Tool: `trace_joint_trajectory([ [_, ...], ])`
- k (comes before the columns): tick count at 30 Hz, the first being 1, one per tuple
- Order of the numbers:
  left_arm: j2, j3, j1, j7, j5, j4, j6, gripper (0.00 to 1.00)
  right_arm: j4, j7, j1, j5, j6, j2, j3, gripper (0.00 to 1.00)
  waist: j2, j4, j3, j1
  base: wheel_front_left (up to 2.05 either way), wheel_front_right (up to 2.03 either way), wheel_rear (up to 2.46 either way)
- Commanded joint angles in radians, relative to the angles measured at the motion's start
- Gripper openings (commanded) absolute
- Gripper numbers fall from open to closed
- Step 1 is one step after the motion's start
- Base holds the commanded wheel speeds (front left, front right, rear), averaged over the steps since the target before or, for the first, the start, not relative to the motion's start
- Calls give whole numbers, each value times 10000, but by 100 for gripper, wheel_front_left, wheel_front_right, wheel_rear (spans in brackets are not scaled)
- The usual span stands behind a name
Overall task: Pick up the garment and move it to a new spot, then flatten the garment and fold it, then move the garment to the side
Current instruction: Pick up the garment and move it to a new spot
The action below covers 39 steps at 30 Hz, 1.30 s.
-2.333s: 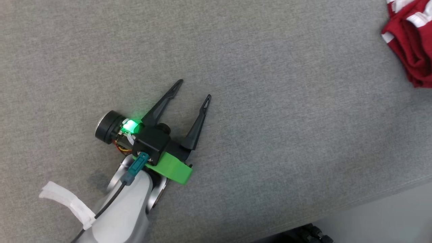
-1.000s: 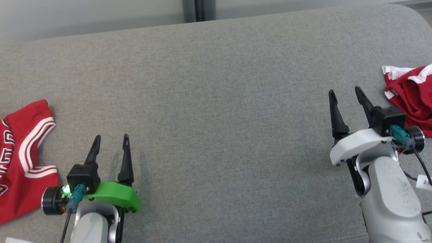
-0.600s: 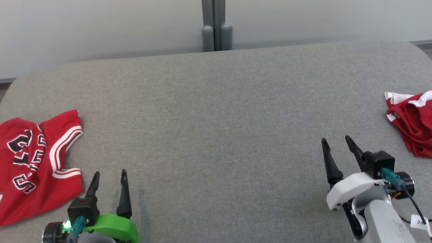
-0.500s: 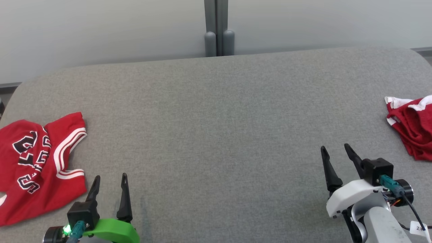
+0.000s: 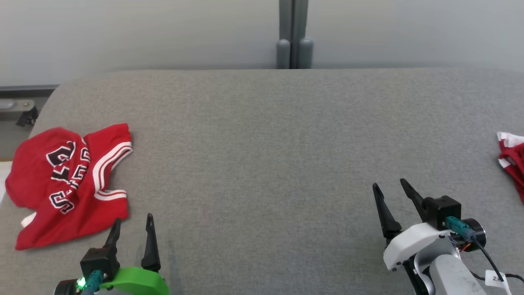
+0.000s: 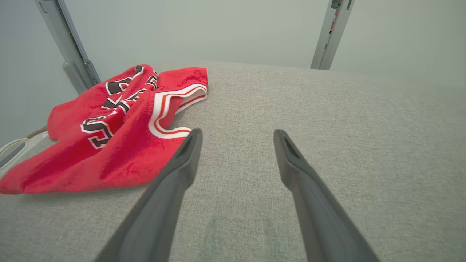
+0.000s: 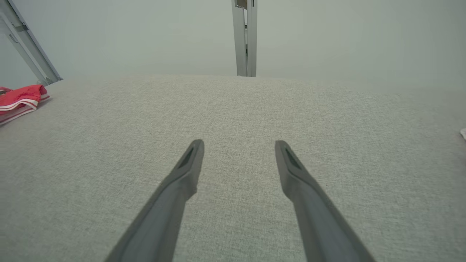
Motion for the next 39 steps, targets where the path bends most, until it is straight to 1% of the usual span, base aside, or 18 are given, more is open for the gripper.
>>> trace_joint_trajectory([
  [1,34,45,-180,0,-24,51,53,100,14,-48,-42,46,-15,-35,71,100,0,805,132,0,0,0,0],
  [3,34,104,-180,1,-142,71,82,100,89,-48,-69,133,-15,-36,255,100,0,1239,141,0,0,0,0],
  [6,34,139,-118,1,-284,145,-16,100,165,-48,-75,197,-15,-39,357,100,0,2008,154,0,0,0,0],
  [11,36,362,47,0,-427,406,-65,100,353,-48,-54,245,-15,-39,508,100,0,3057,113,0,0,0,0],
  [15,32,576,195,0,-383,637,-166,100,498,-47,-43,332,-15,-42,632,100,0,3630,36,0,0,0,0],
  [18,30,710,230,1,-396,779,-236,100,580,-49,-56,382,-15,-42,717,100,0,3869,57,0,0,0,0],
  [23,28,835,-21,0,-682,1064,-388,100,633,-49,-188,341,-15,-45,810,100,0,3908,217,0,0,0,0],
  [27,39,924,-613,0,-882,1329,-529,100,607,-49,-374,182,-15,-46,831,100,0,3735,585,0,0,0,0],
  [29,153,953,-969,0,-965,1435,-575,100,538,-49,-542,44,-15,-48,792,100,0,3590,845,0,0,0,0],
  [32,425,672,-1730,0,-1210,1580,-596,100,406,-49,-796,-101,-15,-46,716,100,0,3358,1325,0,0,0,0],
  [39,1799,-735,-4092,1,-2476,1832,-599,100,-112,-47,-1690,-619,-15,-49,670,100,0,2719,2796,0,0,0,0],
])
